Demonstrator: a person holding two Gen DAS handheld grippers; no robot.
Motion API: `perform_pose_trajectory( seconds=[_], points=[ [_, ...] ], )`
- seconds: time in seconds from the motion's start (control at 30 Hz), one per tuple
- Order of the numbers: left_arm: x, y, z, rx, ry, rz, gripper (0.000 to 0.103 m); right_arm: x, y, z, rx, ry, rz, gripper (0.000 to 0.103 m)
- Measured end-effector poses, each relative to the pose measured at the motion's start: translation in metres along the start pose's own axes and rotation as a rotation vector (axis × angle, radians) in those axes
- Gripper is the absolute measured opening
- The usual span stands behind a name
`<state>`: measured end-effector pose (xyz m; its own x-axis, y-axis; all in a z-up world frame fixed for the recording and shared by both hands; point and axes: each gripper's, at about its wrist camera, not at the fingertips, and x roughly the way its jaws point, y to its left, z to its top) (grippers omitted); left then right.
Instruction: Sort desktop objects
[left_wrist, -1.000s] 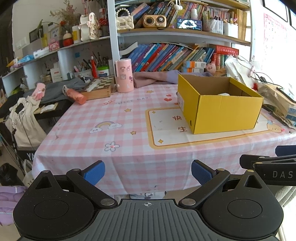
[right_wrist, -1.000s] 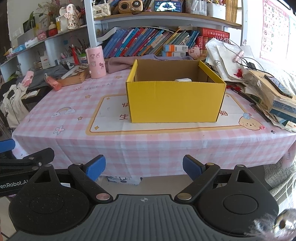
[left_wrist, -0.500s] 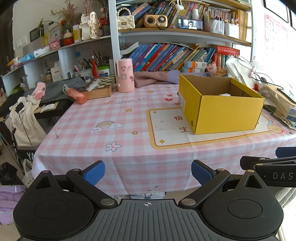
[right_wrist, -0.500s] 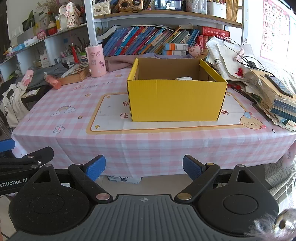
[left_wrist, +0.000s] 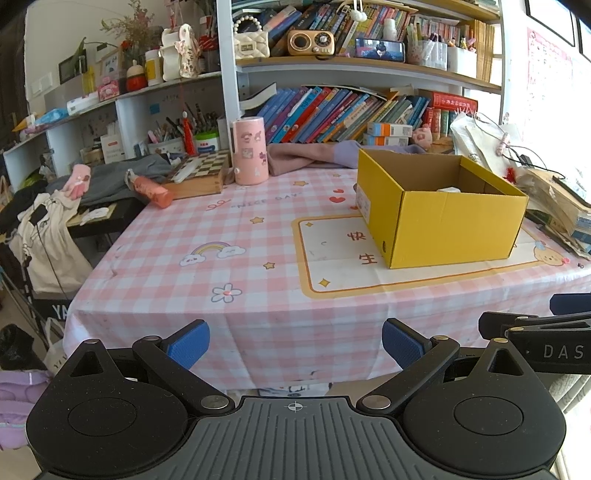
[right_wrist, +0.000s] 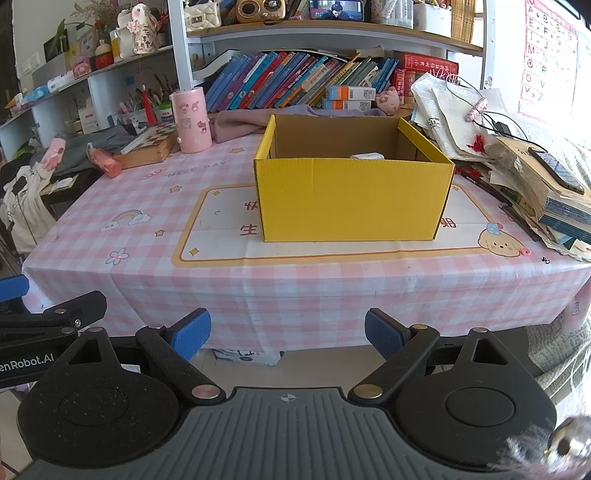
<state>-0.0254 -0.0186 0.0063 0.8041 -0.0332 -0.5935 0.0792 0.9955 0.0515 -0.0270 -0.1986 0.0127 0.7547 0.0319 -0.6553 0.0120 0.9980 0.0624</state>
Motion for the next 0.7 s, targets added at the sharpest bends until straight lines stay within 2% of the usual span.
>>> perform_pose_trajectory(
  seconds=[0.7],
  points=[
    [0.0056, 0.009, 0.0007, -0.015, 0.025, -0.006, 0.101, 0.0033, 0.0043, -0.0016, 0.0, 0.008, -0.004, 0.09]
  ],
)
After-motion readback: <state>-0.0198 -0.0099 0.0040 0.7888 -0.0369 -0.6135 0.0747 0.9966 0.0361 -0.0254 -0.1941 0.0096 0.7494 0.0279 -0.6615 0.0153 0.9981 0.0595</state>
